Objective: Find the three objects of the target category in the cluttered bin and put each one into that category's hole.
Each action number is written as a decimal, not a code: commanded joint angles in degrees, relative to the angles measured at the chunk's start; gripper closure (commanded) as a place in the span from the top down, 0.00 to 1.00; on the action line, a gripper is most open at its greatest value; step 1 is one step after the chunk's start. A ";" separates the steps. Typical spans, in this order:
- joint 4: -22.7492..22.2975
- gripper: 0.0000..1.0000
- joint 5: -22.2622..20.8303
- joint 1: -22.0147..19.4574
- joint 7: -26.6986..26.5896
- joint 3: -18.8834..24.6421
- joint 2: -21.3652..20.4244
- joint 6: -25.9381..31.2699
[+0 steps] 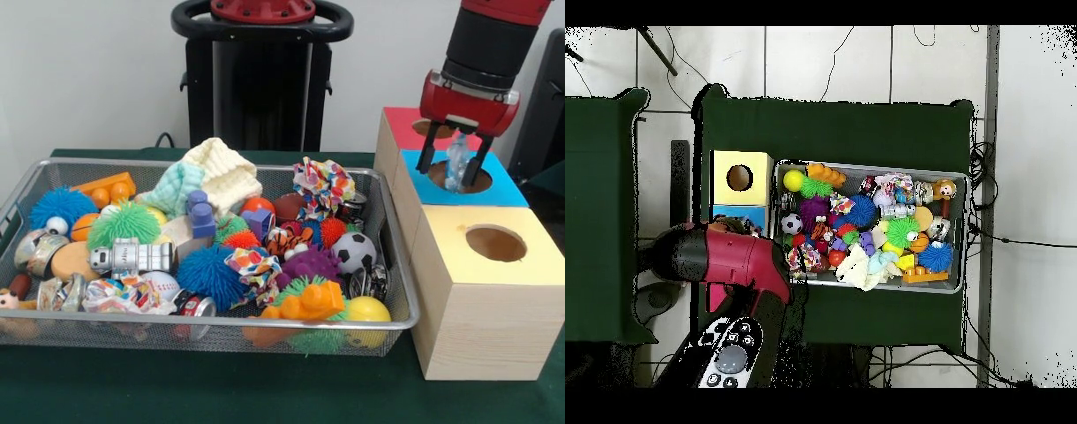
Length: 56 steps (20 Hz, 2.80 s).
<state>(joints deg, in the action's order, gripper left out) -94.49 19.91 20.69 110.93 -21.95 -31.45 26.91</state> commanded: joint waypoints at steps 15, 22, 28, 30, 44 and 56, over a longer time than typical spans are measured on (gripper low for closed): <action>-5.00 1.00 2.13 -1.41 11.67 6.40 0.63 0.93; -3.18 1.00 3.11 -3.51 9.74 7.44 -4.51 5.24; -0.21 1.00 3.10 -6.24 8.18 8.08 -7.71 10.22; 0.69 1.00 2.96 -6.64 8.39 8.21 -8.32 11.74; 5.70 1.00 1.38 -7.73 9.02 7.89 -8.48 18.12; 2.85 1.00 -0.34 -5.86 8.99 6.57 -7.93 14.81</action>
<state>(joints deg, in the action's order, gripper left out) -90.07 19.98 15.13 110.93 -20.31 -40.20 39.11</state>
